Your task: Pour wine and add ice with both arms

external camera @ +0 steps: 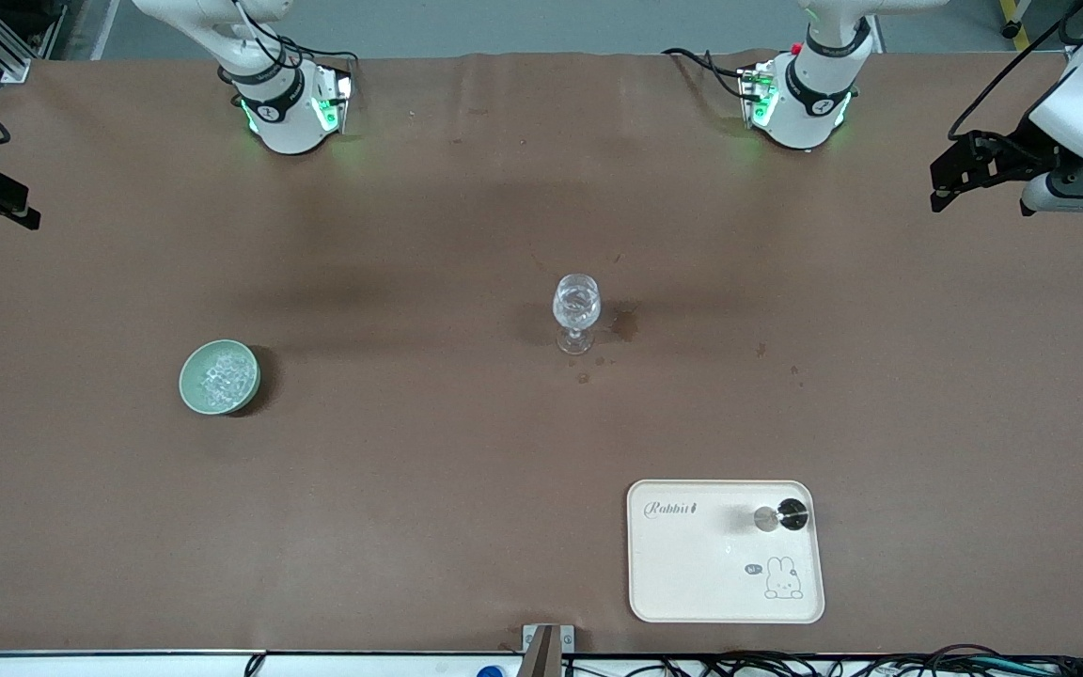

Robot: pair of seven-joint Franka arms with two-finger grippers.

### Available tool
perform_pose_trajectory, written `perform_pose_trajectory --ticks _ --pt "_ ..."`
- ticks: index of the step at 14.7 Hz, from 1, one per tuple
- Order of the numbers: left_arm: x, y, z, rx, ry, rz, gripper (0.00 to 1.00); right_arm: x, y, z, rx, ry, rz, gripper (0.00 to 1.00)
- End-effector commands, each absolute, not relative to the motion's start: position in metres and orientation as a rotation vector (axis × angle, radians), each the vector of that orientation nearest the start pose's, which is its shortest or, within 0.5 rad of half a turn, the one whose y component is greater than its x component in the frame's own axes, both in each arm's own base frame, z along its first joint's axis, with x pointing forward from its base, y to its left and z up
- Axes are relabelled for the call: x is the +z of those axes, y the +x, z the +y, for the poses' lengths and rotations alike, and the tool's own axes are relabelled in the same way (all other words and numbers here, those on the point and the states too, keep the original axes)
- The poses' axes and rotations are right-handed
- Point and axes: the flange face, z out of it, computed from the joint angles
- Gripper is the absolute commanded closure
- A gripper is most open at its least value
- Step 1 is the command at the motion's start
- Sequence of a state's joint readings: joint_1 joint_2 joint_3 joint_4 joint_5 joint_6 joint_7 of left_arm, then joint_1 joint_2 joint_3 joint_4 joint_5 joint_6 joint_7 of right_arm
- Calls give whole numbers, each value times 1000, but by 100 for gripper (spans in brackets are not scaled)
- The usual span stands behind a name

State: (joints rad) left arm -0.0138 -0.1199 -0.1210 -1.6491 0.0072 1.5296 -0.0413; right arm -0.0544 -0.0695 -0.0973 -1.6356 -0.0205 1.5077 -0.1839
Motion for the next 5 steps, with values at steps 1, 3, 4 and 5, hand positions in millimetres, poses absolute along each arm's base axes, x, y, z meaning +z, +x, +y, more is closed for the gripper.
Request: perform_pose_trajectory --ticks 1,3,4,5 --pt "653 508 -70 -5 -3127 148 0 629 519 -86 29 -3154 -66 0" --pt "654 508 -70 -5 -3123 152 0 630 520 -86 17 -3156 -68 0" --pt "655 508 -69 -8 -3121 149 0 632 519 -88 13 -3158 -63 0" --pt "655 508 -70 -8 -3121 145 0 631 519 -87 15 -3158 -65 0"
